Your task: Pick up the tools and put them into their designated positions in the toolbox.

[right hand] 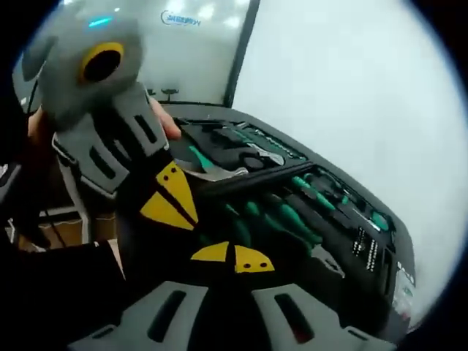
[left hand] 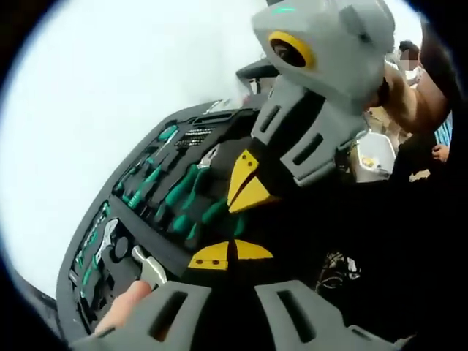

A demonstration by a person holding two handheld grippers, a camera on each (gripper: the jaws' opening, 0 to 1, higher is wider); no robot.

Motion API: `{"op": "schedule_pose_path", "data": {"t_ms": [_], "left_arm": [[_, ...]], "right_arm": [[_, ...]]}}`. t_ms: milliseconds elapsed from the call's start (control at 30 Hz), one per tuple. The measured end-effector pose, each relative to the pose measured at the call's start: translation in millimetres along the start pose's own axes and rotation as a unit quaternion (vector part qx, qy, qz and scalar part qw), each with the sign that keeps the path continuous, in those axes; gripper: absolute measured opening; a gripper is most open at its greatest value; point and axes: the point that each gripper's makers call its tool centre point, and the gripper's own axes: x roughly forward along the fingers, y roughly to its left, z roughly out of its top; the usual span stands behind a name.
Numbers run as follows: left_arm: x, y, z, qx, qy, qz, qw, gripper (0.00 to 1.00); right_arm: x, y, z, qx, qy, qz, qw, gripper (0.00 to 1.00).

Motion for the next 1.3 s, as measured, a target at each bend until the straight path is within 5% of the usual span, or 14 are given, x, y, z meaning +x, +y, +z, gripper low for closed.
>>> {"op": "schedule_pose_path", "data": {"t_ms": [167,300,467,600,633,667,800,867,967,1033,1067,1133,1233,1300], "left_arm": [[14,2.8,5.0,-0.026,-0.019,-0.014,0.9994,0.01],[11,4.3,7.0,-0.021,-0.028,-0.005,0.9994,0.02],[-11,22.9,8.0,-0.074,-0.06,0.005,0.9954,0.03],[-1,5.3,9.8,-0.109,-0.079,-0.048,0.9897,0.03],[6,-0.8,-4.5,-0.119,-0.037,-0.055,0.9907,0.03],[10,8.4,12.1,-0.112,-0.093,-0.031,0.9888,0.03],[1,26.4,11.7,-0.101,-0.112,0.004,0.9886,0.03],[-24,76.2,15.4,-0.164,-0.207,0.079,0.9612,0.03],[-77,159.0,-9.0,-0.249,-0.339,0.217,0.8809,0.04],[-94,164.5,-23.5,-0.212,-0.386,0.29,0.8497,0.06],[-92,158.3,-22.6,-0.209,-0.393,0.291,0.8469,0.06],[-79,132.9,-7.4,-0.144,-0.402,0.27,0.8631,0.07],[-80,123.5,-6.4,-0.079,-0.411,0.319,0.85,0.11],[-84,124.6,-7.2,-0.062,-0.398,0.346,0.8472,0.11]], "right_arm": [[3,-4,-6.5,0.067,-0.007,0.029,0.9973,0.0],[5,-12,-1.6,-0.019,-0.033,0.003,0.9993,0.0],[-41,-81,8.8,0.206,-0.076,-0.044,0.9745,0.0],[-41,-73,15.2,0.207,-0.086,-0.015,0.9744,0.0],[-37,-61,16.5,0.205,-0.081,0.003,0.9754,0.0],[-33,-54,19.9,0.186,-0.086,0.001,0.9788,0.03],[-57,-137,27.5,0.119,-0.119,-0.137,0.9761,0.06],[-90,-216,24.4,0.132,-0.104,-0.242,0.9557,0.08],[-113,-314,5.3,0.114,-0.002,-0.325,0.9388,0.09],[-98,-340,2.0,0.051,0.056,-0.304,0.9498,0.09],[-82,-340,-4.3,0.0,0.092,-0.26,0.9611,0.08],[-45,-329,-28.3,-0.111,0.176,-0.136,0.9687,0.0],[-10,-301,-75.8,-0.214,0.277,0.048,0.9355,0.01],[-3,-288,-99.2,-0.186,0.306,0.095,0.9289,0.12]]}}
